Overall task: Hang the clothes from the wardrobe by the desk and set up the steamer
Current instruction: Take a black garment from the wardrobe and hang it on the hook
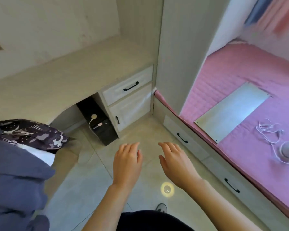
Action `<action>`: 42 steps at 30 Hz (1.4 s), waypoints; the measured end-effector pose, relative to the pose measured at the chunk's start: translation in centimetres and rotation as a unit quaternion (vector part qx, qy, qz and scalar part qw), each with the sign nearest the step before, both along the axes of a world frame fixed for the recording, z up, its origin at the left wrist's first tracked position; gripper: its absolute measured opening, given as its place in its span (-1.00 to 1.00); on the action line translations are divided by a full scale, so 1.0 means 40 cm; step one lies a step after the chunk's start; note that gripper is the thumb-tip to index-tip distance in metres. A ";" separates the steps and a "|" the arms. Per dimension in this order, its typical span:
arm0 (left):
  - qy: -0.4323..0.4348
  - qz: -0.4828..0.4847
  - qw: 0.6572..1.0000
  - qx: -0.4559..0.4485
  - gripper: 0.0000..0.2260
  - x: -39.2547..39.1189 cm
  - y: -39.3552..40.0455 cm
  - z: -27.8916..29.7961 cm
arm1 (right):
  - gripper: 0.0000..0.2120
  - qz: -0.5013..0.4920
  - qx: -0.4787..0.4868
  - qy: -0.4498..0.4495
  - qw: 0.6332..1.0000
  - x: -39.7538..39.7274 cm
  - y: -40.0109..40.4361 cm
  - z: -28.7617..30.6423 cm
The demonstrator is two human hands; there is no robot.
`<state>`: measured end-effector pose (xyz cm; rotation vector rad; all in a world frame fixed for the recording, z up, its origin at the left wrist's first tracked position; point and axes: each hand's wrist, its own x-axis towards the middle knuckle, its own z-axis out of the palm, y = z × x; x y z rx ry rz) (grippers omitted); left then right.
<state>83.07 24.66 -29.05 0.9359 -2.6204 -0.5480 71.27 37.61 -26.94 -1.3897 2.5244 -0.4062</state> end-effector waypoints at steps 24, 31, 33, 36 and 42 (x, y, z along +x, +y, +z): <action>-0.017 -0.278 0.960 -0.033 -0.79 -0.669 0.286 -0.029 | -0.70 -0.302 0.027 0.027 0.953 -0.459 0.395 -0.060; -0.019 -0.303 0.951 -0.061 -0.74 -0.911 0.219 -0.016 | -0.70 -0.287 0.010 0.053 0.956 -0.703 0.334 -0.048; -0.015 -0.315 0.946 -0.077 -0.70 -0.974 0.200 -0.017 | -0.66 -0.280 0.005 0.058 0.958 -0.771 0.313 -0.045; -0.020 -0.318 0.944 -0.088 -0.66 -1.060 0.174 -0.019 | -0.63 -0.266 -0.002 0.066 0.962 -0.863 0.287 -0.044; -0.043 -0.284 0.954 -0.088 -0.64 -1.209 0.150 -0.010 | -0.64 -0.224 -0.024 0.088 0.970 -1.046 0.253 -0.046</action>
